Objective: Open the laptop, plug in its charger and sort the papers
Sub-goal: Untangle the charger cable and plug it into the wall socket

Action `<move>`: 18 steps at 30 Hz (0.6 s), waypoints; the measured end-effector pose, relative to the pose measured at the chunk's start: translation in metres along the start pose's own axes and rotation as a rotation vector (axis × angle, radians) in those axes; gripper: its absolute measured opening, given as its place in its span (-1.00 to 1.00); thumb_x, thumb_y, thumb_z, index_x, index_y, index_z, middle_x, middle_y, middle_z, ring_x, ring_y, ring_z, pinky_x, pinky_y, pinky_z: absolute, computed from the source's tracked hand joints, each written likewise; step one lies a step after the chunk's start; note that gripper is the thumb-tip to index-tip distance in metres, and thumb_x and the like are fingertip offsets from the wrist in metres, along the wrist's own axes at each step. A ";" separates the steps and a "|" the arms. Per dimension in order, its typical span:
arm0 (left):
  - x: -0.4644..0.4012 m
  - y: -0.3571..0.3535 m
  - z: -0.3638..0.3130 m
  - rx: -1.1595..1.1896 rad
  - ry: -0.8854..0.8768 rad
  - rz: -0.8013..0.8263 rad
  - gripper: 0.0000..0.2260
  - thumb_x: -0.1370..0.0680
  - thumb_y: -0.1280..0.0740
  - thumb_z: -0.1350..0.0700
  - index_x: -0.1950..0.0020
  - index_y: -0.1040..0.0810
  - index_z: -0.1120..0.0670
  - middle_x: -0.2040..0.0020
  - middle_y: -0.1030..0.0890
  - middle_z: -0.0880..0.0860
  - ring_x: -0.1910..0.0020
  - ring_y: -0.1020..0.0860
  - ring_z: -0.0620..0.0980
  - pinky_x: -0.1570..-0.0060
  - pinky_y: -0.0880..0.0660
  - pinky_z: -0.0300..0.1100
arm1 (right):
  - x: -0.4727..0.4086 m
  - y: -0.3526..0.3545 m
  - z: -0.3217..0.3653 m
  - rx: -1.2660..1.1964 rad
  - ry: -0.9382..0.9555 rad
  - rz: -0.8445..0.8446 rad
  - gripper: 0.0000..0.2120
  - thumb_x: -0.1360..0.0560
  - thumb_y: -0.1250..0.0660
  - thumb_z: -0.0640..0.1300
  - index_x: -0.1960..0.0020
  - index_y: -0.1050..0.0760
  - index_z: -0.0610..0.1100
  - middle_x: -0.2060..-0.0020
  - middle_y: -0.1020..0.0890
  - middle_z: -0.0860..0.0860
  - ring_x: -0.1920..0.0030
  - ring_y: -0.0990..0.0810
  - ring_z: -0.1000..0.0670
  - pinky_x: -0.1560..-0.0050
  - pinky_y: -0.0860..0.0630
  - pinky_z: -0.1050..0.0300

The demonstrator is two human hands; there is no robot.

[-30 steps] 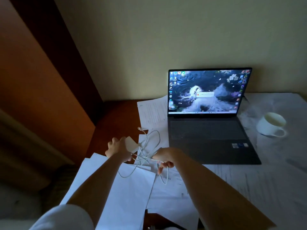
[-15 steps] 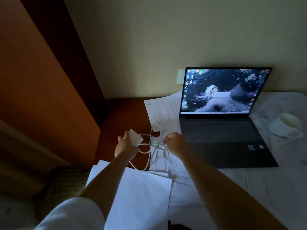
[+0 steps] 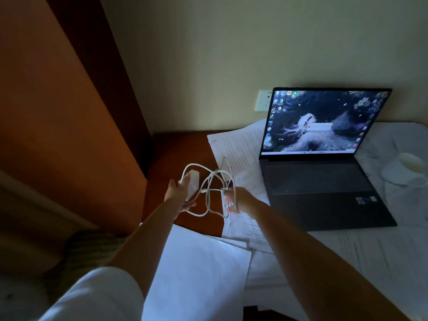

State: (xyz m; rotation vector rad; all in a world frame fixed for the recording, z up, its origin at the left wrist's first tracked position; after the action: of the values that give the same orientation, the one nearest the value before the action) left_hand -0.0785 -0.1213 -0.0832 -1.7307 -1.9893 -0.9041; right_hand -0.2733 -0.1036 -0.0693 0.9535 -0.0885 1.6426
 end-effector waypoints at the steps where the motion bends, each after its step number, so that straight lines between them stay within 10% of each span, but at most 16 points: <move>1: 0.002 0.002 0.000 0.035 0.017 0.012 -0.55 -0.59 -0.14 -0.22 -0.41 -0.24 -0.05 -0.21 -0.42 0.21 0.17 -0.63 0.16 0.63 -0.43 -0.29 | 0.004 -0.013 -0.002 -0.086 -0.060 0.113 -0.82 -0.58 -0.19 -0.17 0.19 -0.43 -0.05 0.24 -0.59 -0.08 0.36 -0.55 0.04 0.29 -0.46 0.21; 5: 0.006 0.020 -0.006 -0.101 -0.040 -0.044 -0.56 -0.63 -0.07 -0.17 -0.34 -0.35 0.10 0.02 -0.54 0.19 0.32 -0.63 0.08 0.54 -0.53 -0.21 | 0.015 -0.026 -0.002 -0.242 -0.138 0.209 -0.78 -0.57 -0.23 -0.07 0.16 -0.51 -0.18 0.42 -0.46 -0.03 0.53 -0.32 0.11 0.49 -0.20 0.29; 11: 0.025 0.046 -0.010 -0.415 -0.234 -0.315 -0.52 -0.64 0.02 -0.16 -0.17 -0.49 0.17 -0.01 -0.60 0.20 0.05 -0.59 0.18 0.05 -0.60 0.03 | 0.025 0.039 -0.004 -0.293 0.060 -0.651 -0.70 -0.65 -0.01 -0.05 -0.09 -0.40 -0.24 0.04 -0.55 -0.12 0.06 -0.57 -0.05 0.07 -0.56 0.15; 18: 0.067 0.050 -0.008 -0.371 -0.283 -0.507 -0.59 -0.66 -0.02 -0.03 -0.08 -0.54 0.22 0.00 -0.62 0.19 0.01 -0.59 0.18 0.05 -0.52 -0.01 | 0.045 0.064 0.015 -0.561 0.274 -0.676 -0.73 -0.65 0.04 -0.02 -0.12 -0.30 -0.19 0.13 -0.53 -0.12 0.23 -0.55 -0.01 0.31 -0.44 0.27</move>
State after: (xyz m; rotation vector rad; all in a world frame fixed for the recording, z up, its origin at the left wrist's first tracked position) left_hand -0.0436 -0.0738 -0.0227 -1.6276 -2.6597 -1.3215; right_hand -0.3195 -0.0968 -0.0051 0.2677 -0.0300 1.0146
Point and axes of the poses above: each hand's wrist, its own x-axis away from the middle knuckle, its own y-axis out of the back of the hand, z = x × y, the point moved 7 cm from there along -x, towards the middle knuckle
